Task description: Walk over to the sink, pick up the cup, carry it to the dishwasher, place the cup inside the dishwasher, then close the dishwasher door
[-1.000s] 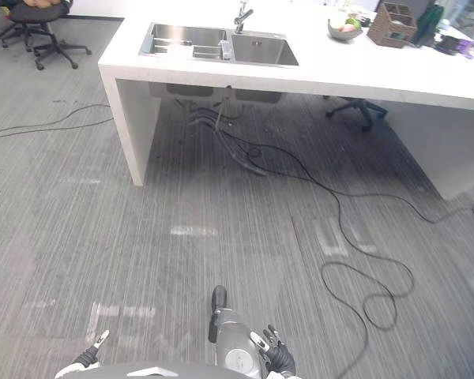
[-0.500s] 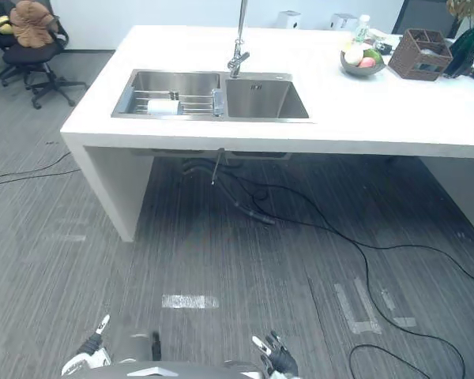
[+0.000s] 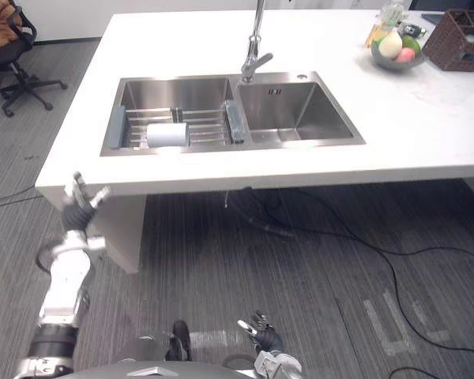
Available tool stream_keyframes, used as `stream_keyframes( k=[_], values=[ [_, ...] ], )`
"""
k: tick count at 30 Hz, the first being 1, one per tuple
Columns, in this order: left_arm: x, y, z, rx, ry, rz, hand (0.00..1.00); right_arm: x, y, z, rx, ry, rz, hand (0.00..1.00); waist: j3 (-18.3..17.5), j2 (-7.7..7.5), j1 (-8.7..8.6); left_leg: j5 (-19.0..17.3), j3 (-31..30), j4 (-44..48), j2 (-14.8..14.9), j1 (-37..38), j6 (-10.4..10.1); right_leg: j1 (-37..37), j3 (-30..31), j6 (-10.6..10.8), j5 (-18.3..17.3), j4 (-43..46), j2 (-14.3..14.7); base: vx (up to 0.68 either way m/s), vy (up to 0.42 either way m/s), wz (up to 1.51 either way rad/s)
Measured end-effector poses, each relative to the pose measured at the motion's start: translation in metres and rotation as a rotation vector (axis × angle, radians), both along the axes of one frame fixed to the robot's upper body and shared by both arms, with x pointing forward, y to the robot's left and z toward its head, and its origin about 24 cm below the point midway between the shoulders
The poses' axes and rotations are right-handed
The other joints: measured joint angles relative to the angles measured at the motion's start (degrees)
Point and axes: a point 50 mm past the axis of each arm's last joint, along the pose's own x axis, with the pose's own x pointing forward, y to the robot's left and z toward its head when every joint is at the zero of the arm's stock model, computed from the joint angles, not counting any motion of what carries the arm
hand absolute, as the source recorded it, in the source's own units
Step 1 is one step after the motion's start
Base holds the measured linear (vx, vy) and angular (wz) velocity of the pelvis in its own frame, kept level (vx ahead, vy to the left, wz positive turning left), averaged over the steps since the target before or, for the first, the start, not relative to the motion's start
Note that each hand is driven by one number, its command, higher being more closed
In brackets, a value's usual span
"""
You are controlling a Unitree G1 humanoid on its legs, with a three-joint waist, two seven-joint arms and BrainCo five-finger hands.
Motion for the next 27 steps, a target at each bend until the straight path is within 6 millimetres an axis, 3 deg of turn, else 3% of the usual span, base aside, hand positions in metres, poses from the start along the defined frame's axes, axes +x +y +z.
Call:
stream_keyframes(
  k=[1, 2, 3, 4, 5, 7, 8, 9, 10, 11, 12, 15, 18, 22, 24, 25, 27],
  values=[
    [0.001, -0.001, 0.013, 0.054, -0.057, 0.023, 0.0, 0.0, -0.003, 0.001, -0.016, -0.015, -0.009, 0.0, 0.1, 0.08, -0.29, -0.5, 0.0, -1.7, 0.0, 2.7, -0.4, -4.1, -2.7, -3.0, -3.3, 4.6, -0.8, 0.44, 0.116, -0.14],
    [0.001, -0.002, 0.018, 0.08, -0.085, 0.037, 0.0, -0.001, -0.004, 0.002, -0.025, -0.024, -0.01, 0.0, 0.1, 0.24, -0.64, -0.7, 0.0, -2.8, 0.2, 4.3, -0.6, -6.2, -4.2, -4.3, -5.4, 5.5, -1.0, 0.38, 0.066, -0.01],
    [0.001, -0.008, 0.029, 0.156, -0.146, 0.057, 0.0, -0.008, -0.007, 0.002, -0.041, -0.03, -0.017, 0.0, 0.0, 0.45, -1.28, -0.7, 0.1, -4.7, 0.6, 8.1, -0.5, -9.7, -7.3, -5.1, -9.9, 2.5, -1.0, 0.3, 0.025, 0.06],
    [0.002, -0.009, 0.03, 0.169, -0.154, 0.055, 0.0, -0.01, -0.007, 0.002, -0.043, -0.026, -0.021, 0.0, -0.1, 0.51, -1.4, -0.7, 0.1, -4.9, 0.7, 8.9, -0.6, -10.3, -7.8, -5.3, -10.7, 1.2, -1.0, 0.41, -0.018, 0.15],
    [0.004, -0.013, 0.036, 0.226, -0.183, 0.057, 0.0, -0.019, -0.006, 0.0, -0.041, -0.01, -0.029, 0.0, -0.2, 0.4, -2.02, -1.2, 0.0, -5.8, 1.0, 11.2, -1.2, -12.2, -9.5, -5.6, -13.4, -6.3, -0.9, 0.42, -0.083, 0.17],
    [0.007, -0.016, 0.045, 0.283, -0.218, 0.046, 0.0, -0.028, -0.004, -0.001, -0.039, -0.005, -0.053, 0.0, -0.3, 0.3, -2.68, -2.6, 0.0, -5.8, 2.5, 13.0, -3.2, -13.5, -10.8, -6.5, -13.7, -20.8, 0.2, 0.42, -0.125, 0.16],
    [0.009, -0.017, 0.049, 0.303, -0.226, 0.025, 0.0, -0.028, -0.005, 0.0, -0.046, -0.014, -0.056, 0.0, -0.4, 0.36, -2.97, -3.9, -0.2, -5.3, 3.9, 13.9, -4.6, -13.6, -9.7, -6.8, -11.8, -31.0, 1.5, 0.39, -0.17, 0.21],
    [0.01, -0.02, 0.05, 0.322, -0.215, -0.019, 0.0, -0.031, -0.004, -0.001, -0.049, -0.006, -0.047, 0.0, -0.8, 0.09, -3.41, -6.2, -1.1, -3.5, 5.1, 14.3, -6.0, -13.0, -6.4, -6.7, -7.4, -39.8, 2.9, 0.39, -0.184, 0.26],
    [0.011, -0.022, 0.049, 0.333, -0.201, -0.038, 0.0, -0.035, -0.002, -0.002, -0.047, 0.004, -0.039, 0.0, -1.2, -0.45, -3.48, -7.5, -1.6, -2.4, 5.2, 14.5, -6.6, -12.5, -4.5, -6.9, -4.2, -43.1, 3.4, 0.4, -0.234, 0.32],
    [0.011, -0.024, 0.044, 0.344, -0.173, -0.07, 0.0, -0.043, 0.002, -0.003, -0.036, 0.025, -0.03, 0.0, -2.6, -2.23, -3.47, -11.0, -1.9, 0.2, 5.3, 14.9, -7.5, -11.9, -1.4, -6.7, 5.3, -45.2, 3.1, 0.42, -0.291, 0.05],
    [0.008, -0.028, 0.031, 0.313, -0.121, -0.085, 0.0, -0.045, -0.002, -0.004, -0.038, 0.042, -0.02, 0.0, -3.8, 0.18, -3.1, -13.7, -1.8, 2.2, 8.4, 15.6, -9.0, -11.7, -1.7, -4.2, 3.1, -42.7, 5.7, 0.42, -0.303, -0.07],
    [0.008, -0.052, 0.022, 0.29, -0.064, -0.184, 0.0, -0.047, -0.016, -0.003, -0.045, 0.073, 0.019, 0.0, -5.5, 4.25, -3.01, -14.0, -2.5, 1.9, 12.5, 15.9, -10.2, -11.7, -3.8, -5.7, -0.7, -41.1, 8.9, 0.4, -0.253, -0.02],
    [0.01, -0.059, 0.019, 0.34, -0.019, -0.229, 0.0, -0.05, -0.015, -0.005, -0.013, 0.106, 0.014, 0.0, -5.4, 3.83, -2.97, -10.9, -3.1, 2.8, 13.4, 16.3, -10.4, -10.1, -5.3, -6.7, -3.0, -40.6, 9.1, 0.24, -0.184, 0.25],
    [0.01, -0.064, 0.016, 0.431, 0.015, -0.296, 0.0, -0.058, -0.019, -0.006, 0.0, 0.136, -0.034, 0.0, -5.4, 3.42, -2.96, -7.6, -2.9, 10.4, 14.3, 12.8, -9.6, -5.4, -8.5, -7.2, -3.0, -45.0, 7.6, 0.12, -0.122, 0.44],
    [0.011, -0.067, 0.016, 0.502, 0.024, -0.336, 0.0, -0.057, -0.026, -0.005, -0.017, 0.139, -0.028, 0.0, -5.7, 4.08, -3.0, -7.3, -1.6, 6.6, 14.3, 13.8, -9.3, -4.8, -9.7, -7.2, -2.6, -46.2, 7.3, -0.03, 0.042, 0.38],
    [0.025, -0.037, 0.031, 0.775, 0.063, -0.316, 0.0, -0.048, -0.035, -0.003, -0.019, 0.124, -0.021, 0.0, -5.5, 4.8, -3.87, -2.9, 0.1, -6.2, 10.6, 15.3, -10.1, -2.8, -9.1, -6.3, 8.8, -61.0, 7.2, -0.22, 0.175, 0.11],
    [0.025, -0.036, 0.031, 0.778, 0.064, -0.316, 0.0, -0.046, -0.035, -0.003, -0.019, 0.12, -0.02, 0.0, -5.4, 4.75, -4.0, -3.2, 0.1, -8.0, 10.4, 15.3, -10.1, -1.9, -9.5, -6.6, 10.9, -64.7, 7.3, -0.22, 0.137, 0.11]
  ],
)
